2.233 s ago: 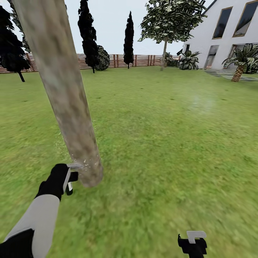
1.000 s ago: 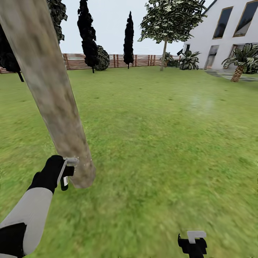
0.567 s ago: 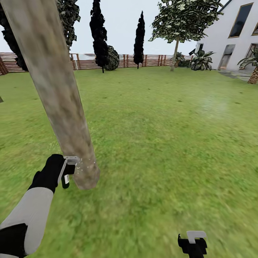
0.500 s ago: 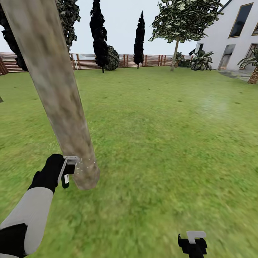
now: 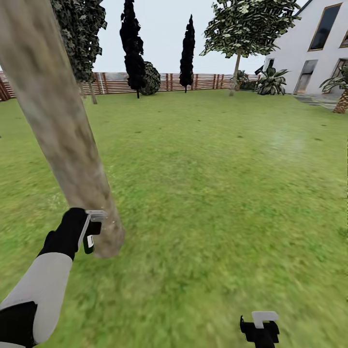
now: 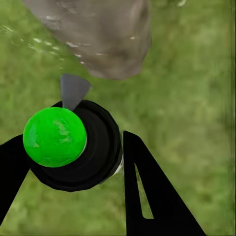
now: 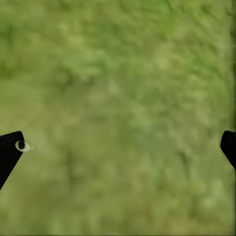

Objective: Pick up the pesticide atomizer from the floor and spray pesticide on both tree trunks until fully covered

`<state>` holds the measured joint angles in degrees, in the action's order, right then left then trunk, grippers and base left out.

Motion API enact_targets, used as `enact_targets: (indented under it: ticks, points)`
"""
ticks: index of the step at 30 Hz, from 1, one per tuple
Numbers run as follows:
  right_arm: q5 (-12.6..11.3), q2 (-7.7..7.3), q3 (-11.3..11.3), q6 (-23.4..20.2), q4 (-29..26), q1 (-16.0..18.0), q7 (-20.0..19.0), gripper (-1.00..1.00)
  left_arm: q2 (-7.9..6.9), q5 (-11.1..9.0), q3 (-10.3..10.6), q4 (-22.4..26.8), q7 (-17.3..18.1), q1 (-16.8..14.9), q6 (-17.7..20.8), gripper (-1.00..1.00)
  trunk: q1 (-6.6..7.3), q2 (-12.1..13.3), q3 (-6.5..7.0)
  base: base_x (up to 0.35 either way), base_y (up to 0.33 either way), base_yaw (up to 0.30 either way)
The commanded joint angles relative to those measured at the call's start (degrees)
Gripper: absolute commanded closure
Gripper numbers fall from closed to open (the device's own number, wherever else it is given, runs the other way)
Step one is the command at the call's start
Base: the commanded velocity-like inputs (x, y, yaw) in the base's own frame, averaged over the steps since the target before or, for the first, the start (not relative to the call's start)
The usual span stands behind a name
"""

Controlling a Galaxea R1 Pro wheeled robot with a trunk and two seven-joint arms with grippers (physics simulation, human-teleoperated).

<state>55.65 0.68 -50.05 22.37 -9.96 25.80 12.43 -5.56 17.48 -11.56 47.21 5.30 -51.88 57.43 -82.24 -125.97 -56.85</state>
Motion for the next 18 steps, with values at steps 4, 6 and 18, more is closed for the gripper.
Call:
enact_targets:
  ticks: [4,6,18]
  points:
    - [0.60,0.02,-0.40,0.13,0.03,0.04,0.23,-1.00,0.02,0.63,-0.31,0.07,0.59,-0.06,0.20,1.00,0.01,-0.02,-0.05,0.000,-0.275,0.000]
    - [0.60,0.02,-0.40,0.13,0.03,0.04,0.23,-1.00,0.02,0.63,-0.41,0.07,0.59,-0.06,0.15,1.00,0.01,-0.02,-0.05,0.000,-0.275,0.000]
    - [0.60,0.02,-0.40,0.13,0.03,0.04,0.23,-1.00,-0.04,0.68,-0.48,0.07,0.55,-0.06,0.22,1.00,0.01,-0.02,-0.05,0.005,-0.275,0.170]
